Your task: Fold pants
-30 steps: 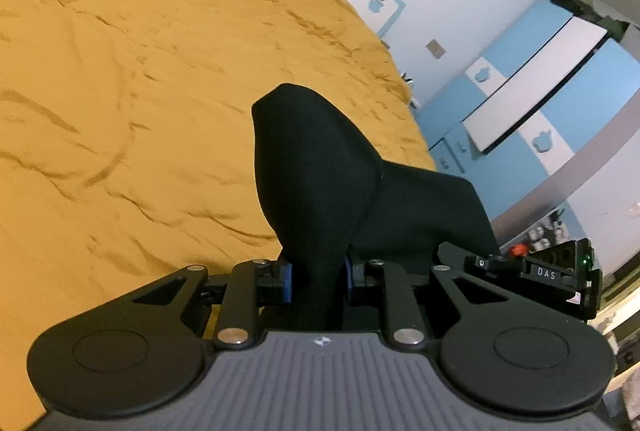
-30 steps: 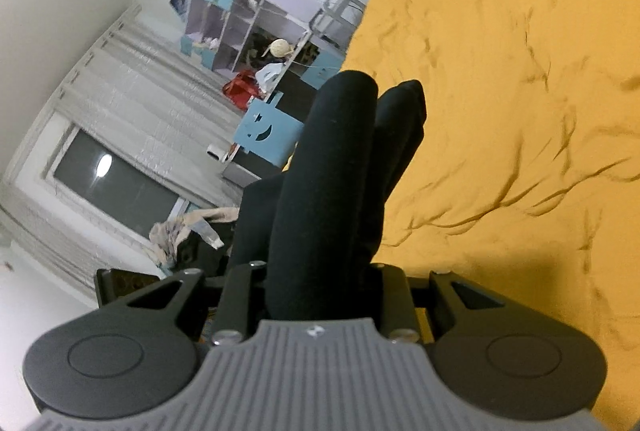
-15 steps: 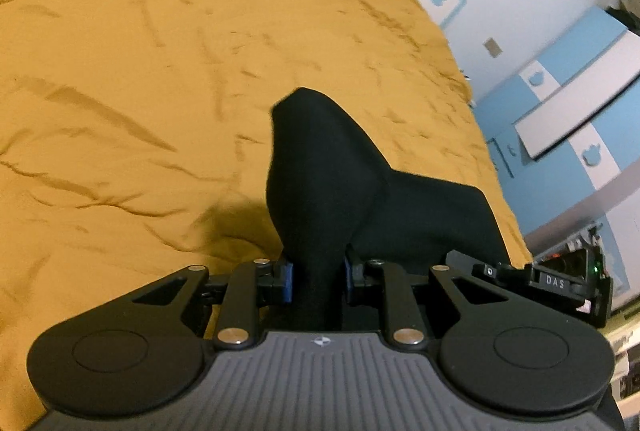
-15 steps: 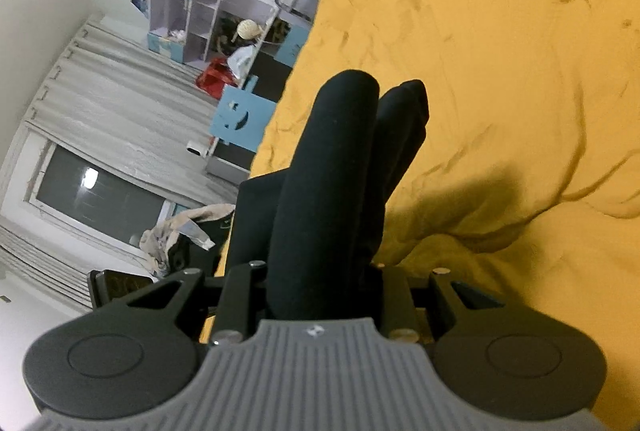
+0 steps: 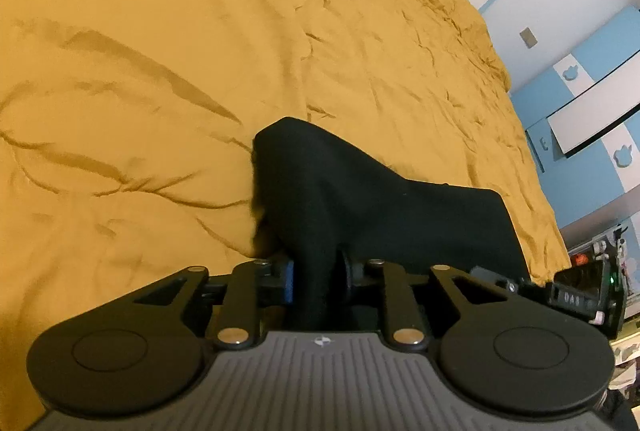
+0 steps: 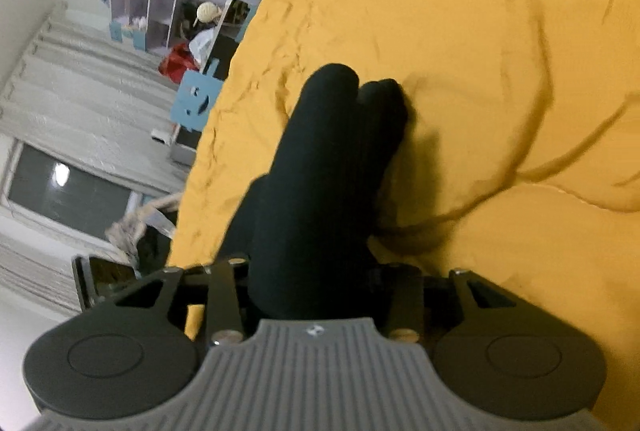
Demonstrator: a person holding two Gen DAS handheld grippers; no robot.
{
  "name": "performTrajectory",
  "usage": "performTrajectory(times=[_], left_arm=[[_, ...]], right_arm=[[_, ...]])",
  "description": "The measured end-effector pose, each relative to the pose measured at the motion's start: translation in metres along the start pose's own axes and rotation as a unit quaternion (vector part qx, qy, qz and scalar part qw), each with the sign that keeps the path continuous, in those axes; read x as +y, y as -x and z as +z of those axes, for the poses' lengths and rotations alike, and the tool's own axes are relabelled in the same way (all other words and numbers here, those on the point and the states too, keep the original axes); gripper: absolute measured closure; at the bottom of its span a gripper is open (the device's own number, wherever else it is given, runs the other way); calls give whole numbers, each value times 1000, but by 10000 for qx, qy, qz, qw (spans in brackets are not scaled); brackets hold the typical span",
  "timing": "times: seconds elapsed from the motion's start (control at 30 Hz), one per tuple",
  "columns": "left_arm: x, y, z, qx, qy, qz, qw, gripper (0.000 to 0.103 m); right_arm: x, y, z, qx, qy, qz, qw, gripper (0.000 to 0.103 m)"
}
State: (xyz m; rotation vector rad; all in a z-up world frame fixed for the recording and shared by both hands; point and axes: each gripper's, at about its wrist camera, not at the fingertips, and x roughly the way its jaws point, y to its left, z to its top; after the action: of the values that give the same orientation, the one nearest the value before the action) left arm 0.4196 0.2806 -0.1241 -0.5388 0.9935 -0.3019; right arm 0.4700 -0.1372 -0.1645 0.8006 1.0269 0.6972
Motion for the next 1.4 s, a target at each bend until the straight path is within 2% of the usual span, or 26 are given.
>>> performTrajectory(times=[0.1, 0.27, 0.43, 0.5, 0.57, 0.63, 0.73, 0.8, 0.83, 0.9, 0.93, 0.97, 1.07, 1.17, 1.23, 1.3, 1.37, 1.4], left_arm=[[2, -2, -3, 6, 15, 59, 10000, 72], [-3, 7, -8, -34, 0, 267, 9996, 70], [-13, 32, -23, -111, -151, 331, 9993, 70], [-16, 38, -31, -115, -224, 404, 9989, 70], [-19, 41, -41, -120, -336, 626, 9974, 70], [-23, 43, -48, -152, -398, 784, 9960, 70], [-33, 51, -56, -271, -472, 914, 9943, 70], [-36, 54, -61, -299, -537, 947, 9936, 70], [-37, 55, -63, -310, -563, 971, 9932, 70], [-36, 53, -67, -282, -589, 1009, 9928, 69], [-34, 52, -68, -261, -571, 998, 9930, 67], [-31, 50, -68, -237, -527, 977, 9935, 65], [-23, 49, -67, -197, -394, 912, 9949, 64], [-25, 50, -67, -204, -446, 946, 9943, 63], [-29, 49, -68, -218, -491, 1005, 9935, 64], [-31, 49, -69, -235, -513, 1043, 9929, 64], [-31, 51, -70, -262, -492, 1021, 9932, 63], [-30, 51, -71, -276, -481, 1007, 9934, 62]], right_arm=[[2, 14, -8, 111, 379, -283, 9988, 61], [14, 38, -21, 468, 1071, -967, 9884, 60], [45, 56, -32, 599, 1983, -1876, 9601, 56], [61, 63, -36, 272, 2388, -2168, 9462, 56], [87, 66, -41, -327, 3102, -2258, 9229, 56], [104, 59, -38, -638, 3496, -2121, 9103, 56], [117, 28, -26, -566, 3869, -1891, 9007, 57], [113, 1, -14, -429, 3960, -2002, 8951, 59], [109, -10, -7, -380, 3974, -2060, 8934, 60], [94, -27, 10, -261, 3763, -2204, 8995, 62], [82, -35, 18, -186, 3594, -2423, 9010, 69], [74, -40, 23, -181, 3493, -2601, 9000, 71], [62, -19, 26, -520, 3118, -2568, 9133, 68], [69, 19, 1, -982, 3085, -1912, 9266, 67], [71, 30, -19, -921, 3247, -1665, 9265, 67], [66, 31, -41, -626, 3372, -1712, 9236, 67], [55, 25, -61, -315, 3470, -2150, 9123, 67], [48, 28, -67, -248, 3379, -2163, 9157, 67]])
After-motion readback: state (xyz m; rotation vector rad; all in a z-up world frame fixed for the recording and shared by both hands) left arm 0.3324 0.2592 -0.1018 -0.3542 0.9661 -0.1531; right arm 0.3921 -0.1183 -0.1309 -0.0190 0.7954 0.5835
